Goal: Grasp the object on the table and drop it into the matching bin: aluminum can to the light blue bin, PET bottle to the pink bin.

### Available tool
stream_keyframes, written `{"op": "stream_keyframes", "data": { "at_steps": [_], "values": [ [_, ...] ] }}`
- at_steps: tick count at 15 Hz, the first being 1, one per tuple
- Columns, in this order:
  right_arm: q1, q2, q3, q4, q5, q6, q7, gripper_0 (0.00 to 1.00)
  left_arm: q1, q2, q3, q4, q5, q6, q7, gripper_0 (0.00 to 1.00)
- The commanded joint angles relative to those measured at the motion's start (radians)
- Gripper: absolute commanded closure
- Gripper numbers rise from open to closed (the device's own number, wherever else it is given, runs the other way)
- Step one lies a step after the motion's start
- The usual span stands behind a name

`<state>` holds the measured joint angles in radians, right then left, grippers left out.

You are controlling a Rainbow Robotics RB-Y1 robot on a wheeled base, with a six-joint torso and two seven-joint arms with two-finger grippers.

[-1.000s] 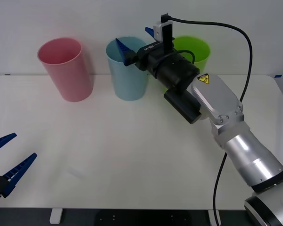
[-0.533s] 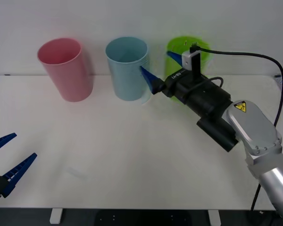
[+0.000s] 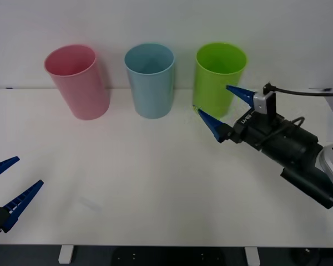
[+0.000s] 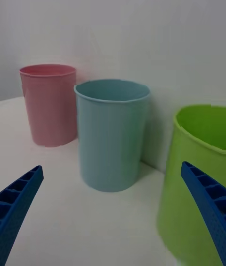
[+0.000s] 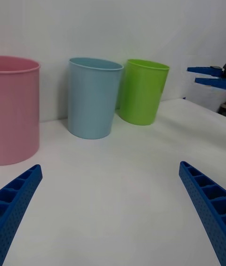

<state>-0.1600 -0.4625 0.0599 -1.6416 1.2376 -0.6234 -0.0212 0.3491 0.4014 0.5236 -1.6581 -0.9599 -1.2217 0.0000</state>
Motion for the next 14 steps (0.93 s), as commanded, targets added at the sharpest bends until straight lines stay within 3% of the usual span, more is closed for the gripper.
{"op": "stream_keyframes", "data": {
  "at_steps": [1,14],
  "values": [
    [0.076,-0.039,-0.068,0.0,-0.049,-0.093,0.067,0.0,0.0,0.0,0.0,0.0,0.0,0.0,0.0,0.0],
    [0.353,-0.056,-0.408,-0.001,-0.105,-0.521,0.095,0.0,0.0,0.0,0.0,0.0,0.0,0.0,0.0,0.0]
  ]
}}
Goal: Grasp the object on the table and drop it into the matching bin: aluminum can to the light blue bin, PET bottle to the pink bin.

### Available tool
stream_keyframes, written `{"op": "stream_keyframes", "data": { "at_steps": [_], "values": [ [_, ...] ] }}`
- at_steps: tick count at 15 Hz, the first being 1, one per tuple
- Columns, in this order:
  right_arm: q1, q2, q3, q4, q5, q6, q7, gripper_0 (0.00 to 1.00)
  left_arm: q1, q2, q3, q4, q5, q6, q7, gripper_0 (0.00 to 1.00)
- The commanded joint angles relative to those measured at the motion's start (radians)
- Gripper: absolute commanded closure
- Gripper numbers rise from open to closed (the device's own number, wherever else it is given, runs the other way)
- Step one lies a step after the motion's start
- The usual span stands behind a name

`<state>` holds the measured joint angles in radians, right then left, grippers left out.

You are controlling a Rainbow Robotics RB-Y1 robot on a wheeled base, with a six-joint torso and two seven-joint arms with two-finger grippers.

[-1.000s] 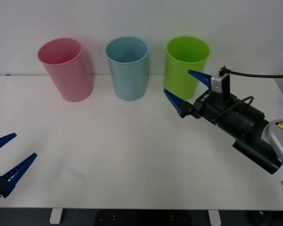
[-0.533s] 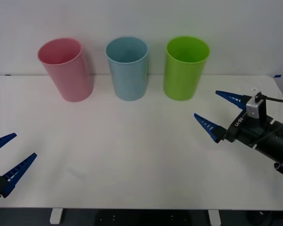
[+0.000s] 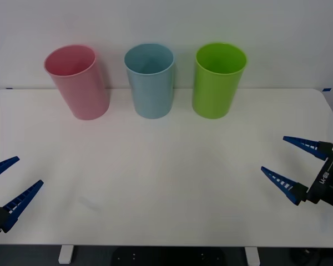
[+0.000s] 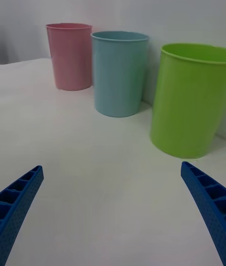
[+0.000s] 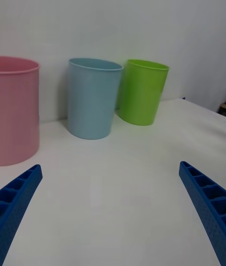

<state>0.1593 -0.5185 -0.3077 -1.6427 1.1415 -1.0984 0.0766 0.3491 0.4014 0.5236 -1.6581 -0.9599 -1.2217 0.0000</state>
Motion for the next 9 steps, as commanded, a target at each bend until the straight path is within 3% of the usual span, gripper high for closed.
{"op": "stream_keyframes", "data": {
  "at_steps": [1,9],
  "values": [
    [0.051,0.0,-0.057,0.0,-0.019,-0.064,-0.001,0.0,0.0,0.0,0.0,0.0,0.0,0.0,0.0,0.0],
    [0.111,0.0,-0.094,-0.012,-0.045,-0.095,-0.008,0.0,0.0,0.0,0.0,0.0,0.0,0.0,0.0,0.0]
  ]
}}
